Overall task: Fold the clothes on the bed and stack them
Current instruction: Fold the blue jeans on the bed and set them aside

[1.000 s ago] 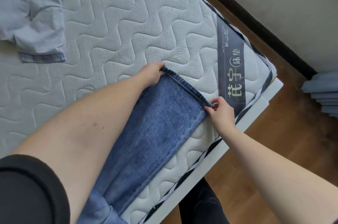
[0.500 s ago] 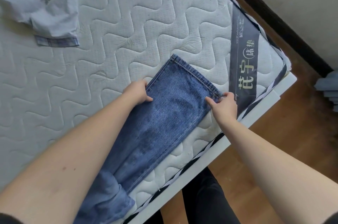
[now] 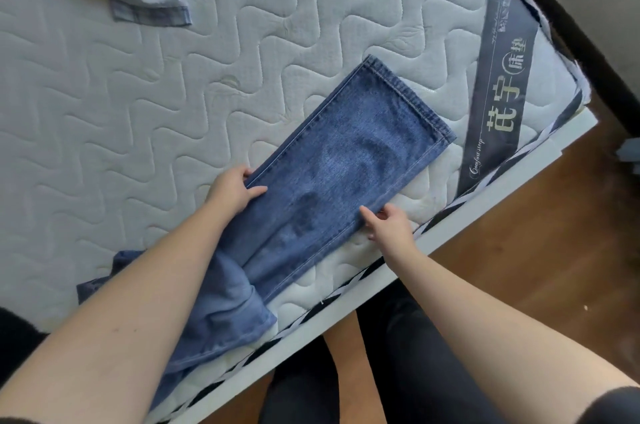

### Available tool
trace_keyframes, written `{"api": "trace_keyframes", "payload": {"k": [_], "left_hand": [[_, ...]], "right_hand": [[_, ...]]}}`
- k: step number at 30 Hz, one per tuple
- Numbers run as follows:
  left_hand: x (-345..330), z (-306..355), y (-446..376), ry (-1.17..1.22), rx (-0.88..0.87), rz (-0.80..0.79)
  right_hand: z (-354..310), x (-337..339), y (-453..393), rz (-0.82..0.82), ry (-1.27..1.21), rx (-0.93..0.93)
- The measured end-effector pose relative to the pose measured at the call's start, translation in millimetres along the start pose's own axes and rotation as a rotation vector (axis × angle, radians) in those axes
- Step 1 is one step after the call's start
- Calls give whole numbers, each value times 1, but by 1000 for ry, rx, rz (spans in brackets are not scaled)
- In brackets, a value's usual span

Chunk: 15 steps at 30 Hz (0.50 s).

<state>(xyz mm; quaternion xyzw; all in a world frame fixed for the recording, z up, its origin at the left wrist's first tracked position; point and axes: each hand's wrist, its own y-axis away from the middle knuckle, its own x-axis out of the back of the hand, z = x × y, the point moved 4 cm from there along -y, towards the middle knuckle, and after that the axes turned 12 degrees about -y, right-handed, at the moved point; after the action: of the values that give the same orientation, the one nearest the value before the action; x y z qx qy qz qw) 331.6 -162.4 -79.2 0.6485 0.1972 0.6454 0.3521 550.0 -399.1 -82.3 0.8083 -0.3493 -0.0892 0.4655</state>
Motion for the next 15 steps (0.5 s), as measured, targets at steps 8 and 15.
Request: {"api": "trace_keyframes", "payload": {"k": [8,15], "left_hand": [[-26,-77,34,-118,19,22],[-20,-92,30,-225,-65,150]], "right_hand": [[78,-79,56,-211,141,-108],[94,-72,66,-95,470,44]]}}
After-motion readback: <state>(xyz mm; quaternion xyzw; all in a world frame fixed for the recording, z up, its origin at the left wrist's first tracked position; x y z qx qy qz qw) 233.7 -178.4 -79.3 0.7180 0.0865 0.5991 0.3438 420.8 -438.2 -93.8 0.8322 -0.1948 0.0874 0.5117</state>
